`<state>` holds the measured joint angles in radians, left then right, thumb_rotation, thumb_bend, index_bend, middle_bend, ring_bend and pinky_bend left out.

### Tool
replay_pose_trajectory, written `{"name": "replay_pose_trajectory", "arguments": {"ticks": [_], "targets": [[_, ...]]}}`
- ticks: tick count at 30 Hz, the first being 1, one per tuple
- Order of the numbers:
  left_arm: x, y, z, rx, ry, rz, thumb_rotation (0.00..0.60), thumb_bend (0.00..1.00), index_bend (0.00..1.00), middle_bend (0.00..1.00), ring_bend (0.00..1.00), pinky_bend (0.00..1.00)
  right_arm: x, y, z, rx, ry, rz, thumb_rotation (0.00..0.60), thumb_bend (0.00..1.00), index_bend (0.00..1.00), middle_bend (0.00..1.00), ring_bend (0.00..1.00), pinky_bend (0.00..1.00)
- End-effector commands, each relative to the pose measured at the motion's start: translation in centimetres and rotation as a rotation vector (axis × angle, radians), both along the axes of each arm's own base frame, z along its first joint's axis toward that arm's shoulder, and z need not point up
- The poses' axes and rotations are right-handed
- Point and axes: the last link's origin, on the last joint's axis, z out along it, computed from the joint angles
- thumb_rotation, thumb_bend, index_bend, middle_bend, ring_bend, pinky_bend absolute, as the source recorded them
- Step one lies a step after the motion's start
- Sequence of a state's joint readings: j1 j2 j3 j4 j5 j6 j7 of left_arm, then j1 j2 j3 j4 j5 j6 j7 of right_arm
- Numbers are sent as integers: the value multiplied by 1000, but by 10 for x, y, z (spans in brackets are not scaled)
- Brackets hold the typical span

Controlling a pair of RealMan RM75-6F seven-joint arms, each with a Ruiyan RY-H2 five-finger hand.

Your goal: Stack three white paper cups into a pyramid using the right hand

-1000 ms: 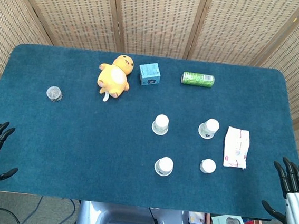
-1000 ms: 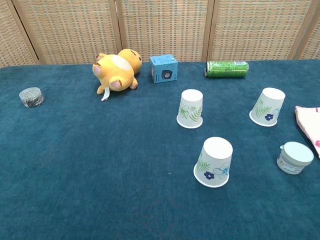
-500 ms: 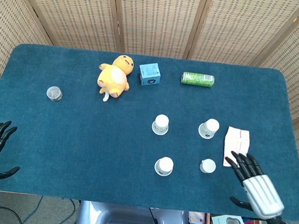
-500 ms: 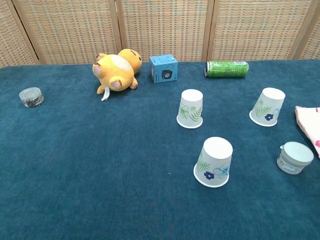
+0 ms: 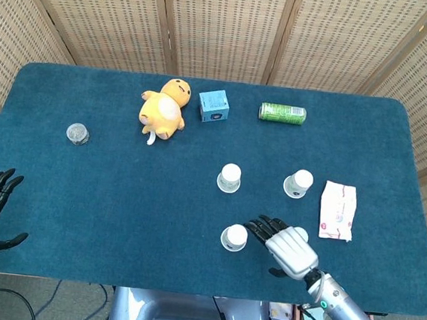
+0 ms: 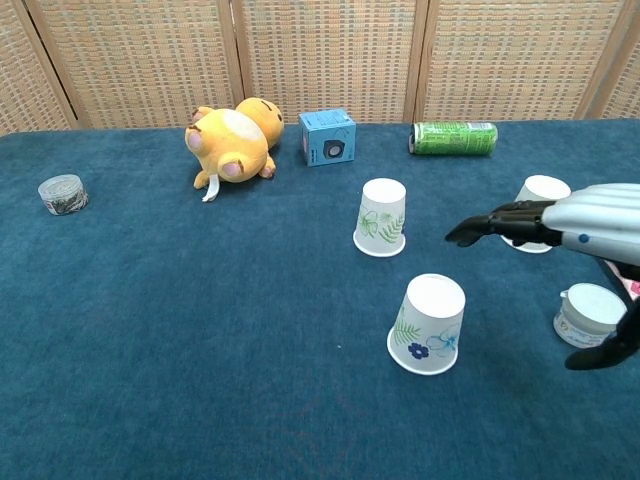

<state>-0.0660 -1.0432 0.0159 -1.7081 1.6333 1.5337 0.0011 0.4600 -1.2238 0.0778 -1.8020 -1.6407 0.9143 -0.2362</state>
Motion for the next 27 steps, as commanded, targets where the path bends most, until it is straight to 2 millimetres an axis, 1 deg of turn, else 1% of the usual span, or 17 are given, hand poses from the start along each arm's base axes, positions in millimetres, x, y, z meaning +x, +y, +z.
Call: {"name": "replay_pose_trajectory", "arguments": {"ticks": [1, 8, 12, 14, 19, 21, 27], "targets": [[-1, 1, 1, 1, -4, 3, 600, 94, 0, 0, 0, 0, 11, -8, -15, 9, 14, 10, 600, 25, 124, 240, 162, 305], [-2, 1, 3, 0, -13, 5, 600, 94, 0, 0, 0, 0, 15, -17, -35, -1, 38, -8, 600, 76, 178, 290, 218, 358], [-2, 2, 4, 0, -14, 7, 600, 94, 0, 0, 0, 0, 18, -22, -44, -13, 31, -12, 600, 112, 234, 340, 259, 380], [-2, 2, 4, 1, -15, 8, 600, 94, 0, 0, 0, 0, 19, -23, -47, -16, 27, -15, 600, 137, 269, 374, 287, 408], [-3, 3, 4, 0, -15, 11, 600, 93, 0, 0, 0, 0, 20, -30, -52, -32, 8, -31, 600, 231, 425, 487, 389, 496], [-3, 3, 4, 0, -17, 12, 600, 94, 0, 0, 0, 0, 20, -31, -54, -37, 4, -34, 600, 249, 462, 516, 418, 522], [-3, 4, 4, -1, -18, 14, 600, 93, 0, 0, 0, 0, 18, -33, -56, -33, -28, -63, 600, 300, 502, 553, 453, 543]]}}
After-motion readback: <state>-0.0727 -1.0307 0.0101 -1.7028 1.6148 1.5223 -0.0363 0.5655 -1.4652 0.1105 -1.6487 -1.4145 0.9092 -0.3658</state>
